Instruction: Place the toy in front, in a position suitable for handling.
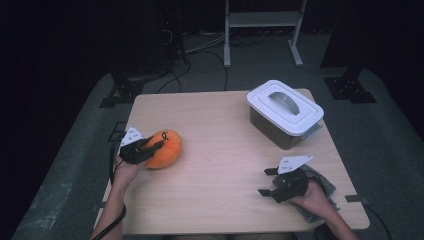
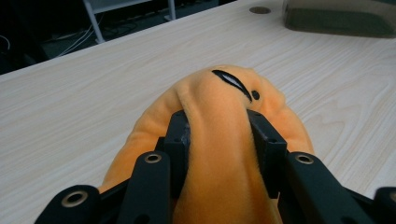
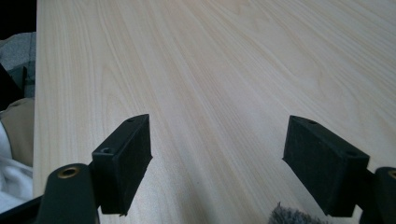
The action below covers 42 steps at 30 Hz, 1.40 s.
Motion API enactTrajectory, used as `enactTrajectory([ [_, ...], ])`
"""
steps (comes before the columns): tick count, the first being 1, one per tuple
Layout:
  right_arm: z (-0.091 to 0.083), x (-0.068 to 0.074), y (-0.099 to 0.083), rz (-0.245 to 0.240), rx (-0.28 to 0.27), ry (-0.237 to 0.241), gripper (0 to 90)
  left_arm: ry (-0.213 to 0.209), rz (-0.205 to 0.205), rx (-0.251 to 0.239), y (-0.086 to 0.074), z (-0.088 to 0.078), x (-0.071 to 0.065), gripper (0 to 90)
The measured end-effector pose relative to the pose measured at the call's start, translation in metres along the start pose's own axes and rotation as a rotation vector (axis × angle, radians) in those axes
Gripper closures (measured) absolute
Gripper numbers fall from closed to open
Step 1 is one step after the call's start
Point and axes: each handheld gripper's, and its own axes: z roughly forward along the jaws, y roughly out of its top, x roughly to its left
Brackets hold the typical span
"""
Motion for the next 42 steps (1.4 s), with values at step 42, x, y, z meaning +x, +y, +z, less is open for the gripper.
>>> enactTrajectory([
  [42, -0.007, -0.005, -0.002, 0.019, -0.032, -0.013, 22.0, -0.291, 0.203, -0.087, 0.085, -0.012, -0.1, 64.7],
])
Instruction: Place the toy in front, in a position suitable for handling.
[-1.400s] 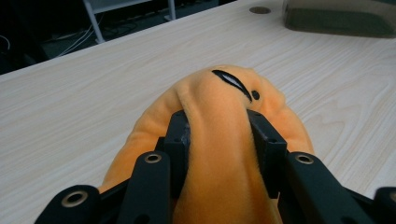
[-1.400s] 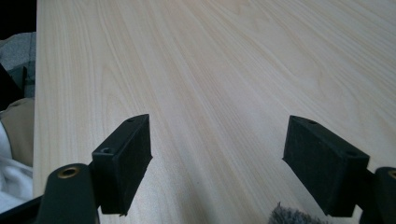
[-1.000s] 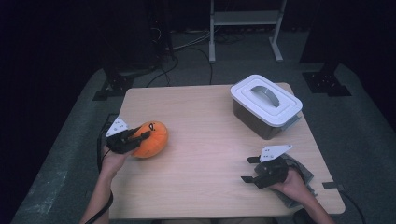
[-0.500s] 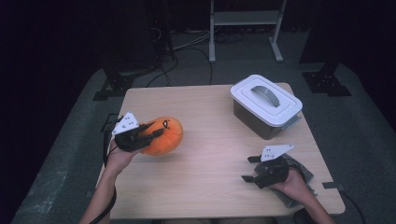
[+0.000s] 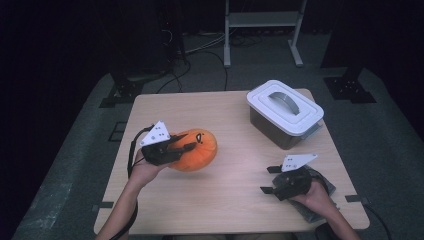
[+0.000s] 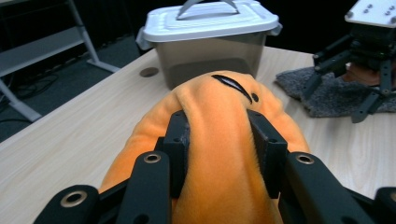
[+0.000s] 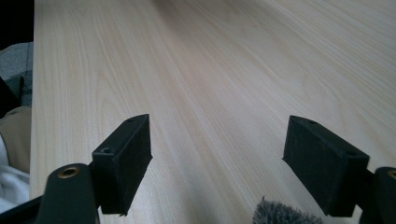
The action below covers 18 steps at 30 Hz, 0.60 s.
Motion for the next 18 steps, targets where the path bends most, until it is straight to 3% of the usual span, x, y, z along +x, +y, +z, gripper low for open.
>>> enactTrajectory([
  [18, -0.001, -0.001, -0.001, 0.0, 0.011, -0.001, 22.0, -0.099, 0.036, 0.039, 0.001, 0.039, -0.035, 64.5],
])
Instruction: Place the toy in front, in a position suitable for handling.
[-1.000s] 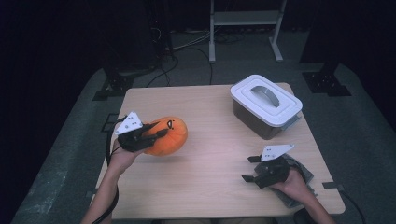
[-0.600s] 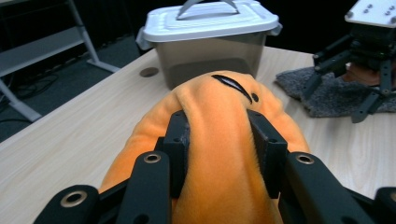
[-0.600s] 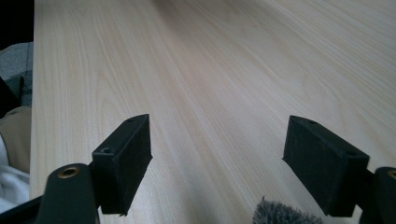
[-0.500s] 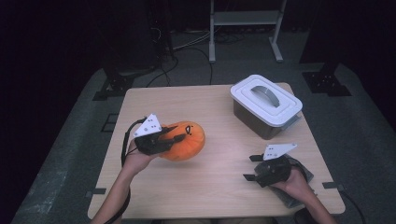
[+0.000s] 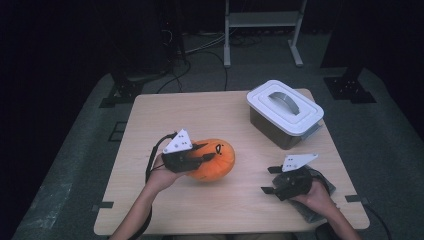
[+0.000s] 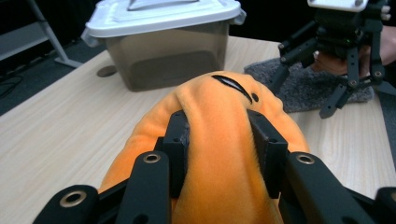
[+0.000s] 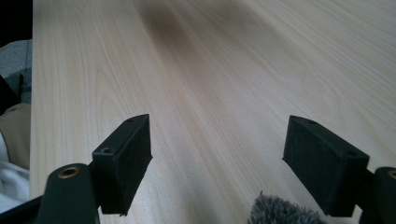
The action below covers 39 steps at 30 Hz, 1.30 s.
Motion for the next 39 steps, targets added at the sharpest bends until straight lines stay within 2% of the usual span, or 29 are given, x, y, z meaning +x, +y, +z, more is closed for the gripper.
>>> enactTrajectory([
  [10, -0.003, -0.002, -0.001, 0.005, -0.003, -0.004, 22.0, -0.031, 0.008, 0.031, -0.007, 0.018, -0.012, 64.4],
  [21, -0.004, -0.003, -0.002, 0.004, -0.002, -0.011, 22.0, -0.037, 0.013, 0.058, -0.016, 0.032, -0.019, 64.3],
  [27, -0.005, -0.002, -0.002, 0.003, 0.0, -0.013, 22.0, -0.041, 0.003, 0.063, -0.023, 0.039, -0.023, 63.2],
  [31, -0.006, -0.002, -0.003, 0.005, 0.0, -0.017, 22.0, -0.058, 0.004, 0.091, -0.03, 0.044, -0.026, 62.2],
  [39, -0.007, -0.002, -0.003, 0.001, 0.002, -0.02, 22.0, -0.06, -0.016, 0.077, -0.038, 0.046, -0.031, 57.8],
])
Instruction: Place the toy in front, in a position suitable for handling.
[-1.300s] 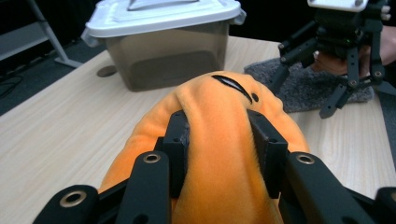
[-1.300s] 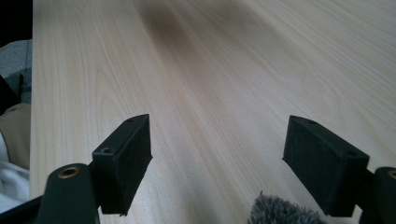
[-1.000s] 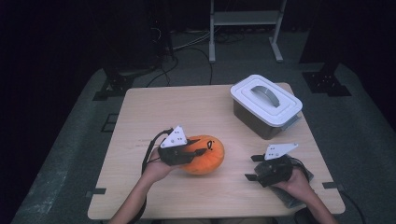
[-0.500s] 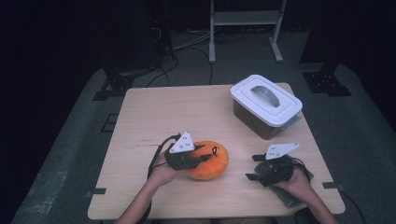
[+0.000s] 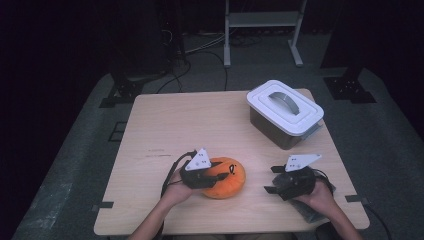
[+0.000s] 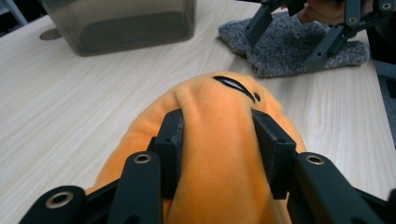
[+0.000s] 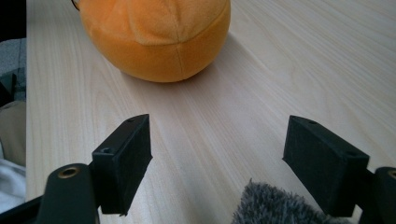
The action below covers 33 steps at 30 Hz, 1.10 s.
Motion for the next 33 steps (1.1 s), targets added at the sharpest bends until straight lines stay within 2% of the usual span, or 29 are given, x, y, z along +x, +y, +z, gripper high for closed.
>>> enactTrajectory([
  [4, 0.0, 0.0, 0.0, -0.001, 0.003, -0.001, 22.0, -0.005, 0.0, 0.007, -0.002, -0.002, -0.001, 55.6],
  [7, 0.0, 0.0, 0.0, 0.002, 0.002, -0.002, 22.0, -0.011, 0.011, 0.014, -0.002, -0.003, -0.003, 49.0],
  [10, 0.0, 0.0, 0.0, 0.006, -0.003, -0.004, 22.0, -0.014, 0.006, 0.01, -0.001, -0.004, -0.003, 46.5],
  [14, -0.001, 0.0, 0.0, 0.007, -0.003, -0.005, 22.0, -0.006, 0.013, 0.002, 0.002, -0.01, -0.002, 35.2],
  [15, -0.001, 0.001, 0.0, 0.007, -0.002, -0.005, 21.9, 0.003, 0.019, -0.018, 0.003, -0.014, -0.002, 30.0],
  [18, -0.001, 0.001, 0.0, 0.006, -0.003, -0.006, 21.9, 0.005, 0.024, -0.034, 0.005, -0.018, 0.0, 25.0],
  [22, -0.002, 0.001, 0.0, 0.006, -0.008, -0.008, 21.9, -0.012, 0.02, -0.046, 0.003, -0.027, 0.007, 24.3],
  [23, -0.003, 0.001, 0.0, 0.009, -0.022, -0.013, 21.9, -0.028, 0.016, -0.04, 0.0, -0.03, 0.01, 24.0],
  [28, -0.01, 0.001, 0.002, 0.007, -0.064, -0.022, 21.9, -0.051, 0.014, -0.022, -0.007, -0.035, 0.016, 23.9],
  [29, -0.013, 0.0, 0.002, 0.007, -0.067, -0.025, 21.9, -0.067, -0.002, -0.018, -0.012, -0.035, 0.019, 24.0],
  [31, -0.015, 0.0, 0.003, 0.01, -0.073, -0.032, 21.9, -0.07, -0.002, -0.011, -0.014, -0.035, 0.02, 24.0],
  [33, -0.024, -0.005, 0.004, 0.012, -0.094, -0.048, 22.0, -0.085, -0.026, -0.012, -0.018, -0.035, 0.023, 23.5],
])
